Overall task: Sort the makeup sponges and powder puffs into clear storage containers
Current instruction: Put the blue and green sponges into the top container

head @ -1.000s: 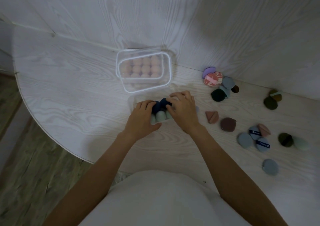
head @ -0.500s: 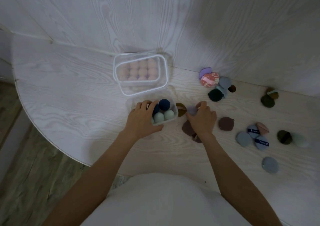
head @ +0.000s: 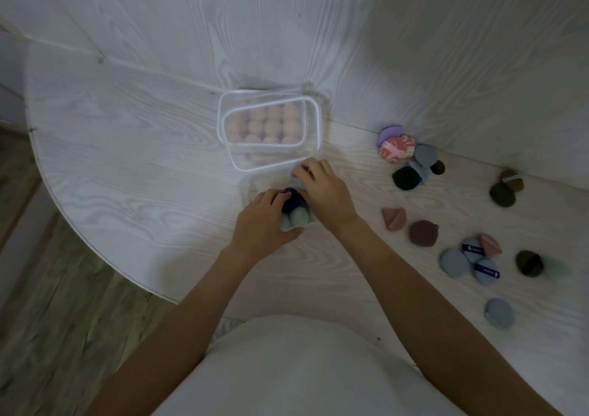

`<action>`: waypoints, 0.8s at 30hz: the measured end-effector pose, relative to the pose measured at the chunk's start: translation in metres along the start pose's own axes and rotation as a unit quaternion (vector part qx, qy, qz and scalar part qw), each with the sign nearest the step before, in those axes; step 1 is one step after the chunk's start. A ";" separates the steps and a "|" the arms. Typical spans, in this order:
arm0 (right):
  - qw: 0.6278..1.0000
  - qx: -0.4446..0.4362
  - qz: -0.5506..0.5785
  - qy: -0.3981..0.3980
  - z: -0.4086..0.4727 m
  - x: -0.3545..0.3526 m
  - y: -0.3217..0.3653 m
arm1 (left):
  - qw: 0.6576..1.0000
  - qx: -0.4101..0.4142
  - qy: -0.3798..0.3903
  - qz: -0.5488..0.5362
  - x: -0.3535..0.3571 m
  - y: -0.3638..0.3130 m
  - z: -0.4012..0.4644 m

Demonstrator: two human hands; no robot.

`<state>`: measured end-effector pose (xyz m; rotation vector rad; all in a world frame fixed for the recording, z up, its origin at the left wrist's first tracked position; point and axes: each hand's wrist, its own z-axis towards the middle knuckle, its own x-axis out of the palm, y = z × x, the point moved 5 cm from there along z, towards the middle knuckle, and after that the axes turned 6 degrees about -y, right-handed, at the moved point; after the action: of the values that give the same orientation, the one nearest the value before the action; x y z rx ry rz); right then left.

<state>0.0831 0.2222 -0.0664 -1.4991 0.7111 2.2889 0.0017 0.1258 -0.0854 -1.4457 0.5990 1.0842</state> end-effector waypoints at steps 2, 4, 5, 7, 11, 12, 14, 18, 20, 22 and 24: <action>0.999 0.001 0.003 0.042 -0.002 0.014 -0.001 | 1.000 -0.006 0.003 -0.003 0.000 0.001 0.000; 0.992 0.006 0.010 0.126 -0.002 0.026 -0.001 | 1.000 -0.003 0.008 -0.010 0.001 -0.001 -0.001; 0.988 -0.001 0.012 0.157 0.000 0.029 -0.001 | 1.000 -0.001 0.009 -0.013 0.001 -0.002 -0.002; 0.976 0.007 0.024 0.215 0.004 0.026 -0.001 | 1.000 -0.001 0.013 -0.016 0.003 -0.003 -0.003; 0.980 0.058 0.054 0.182 0.005 0.015 -0.004 | 0.999 -0.006 0.030 -0.016 0.005 -0.001 -0.004; 0.979 0.077 0.053 0.180 0.003 0.017 -0.005 | 0.999 -0.005 0.030 -0.018 0.004 -0.001 -0.004; 0.973 0.101 0.032 0.204 -0.001 0.024 -0.006 | 0.999 -0.001 0.032 -0.022 0.003 -0.002 -0.003; 0.976 0.095 -0.027 0.195 0.005 0.023 0.001 | 0.999 -0.002 0.050 -0.018 0.005 -0.002 -0.002; 0.986 0.084 -0.014 0.142 0.003 0.013 0.004 | 0.998 0.001 0.054 -0.014 0.006 -0.002 -0.002; 0.992 0.086 0.020 0.090 -0.005 -0.002 0.003 | 0.998 0.019 0.054 0.006 0.007 -0.004 -0.004; 0.993 0.094 0.045 0.059 -0.019 -0.016 0.001 | 0.998 0.034 0.040 0.031 0.005 -0.008 -0.006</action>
<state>0.1030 0.2109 -0.0580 -1.5521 1.0168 2.1405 0.0128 0.1225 -0.0869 -1.4244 0.7354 1.0484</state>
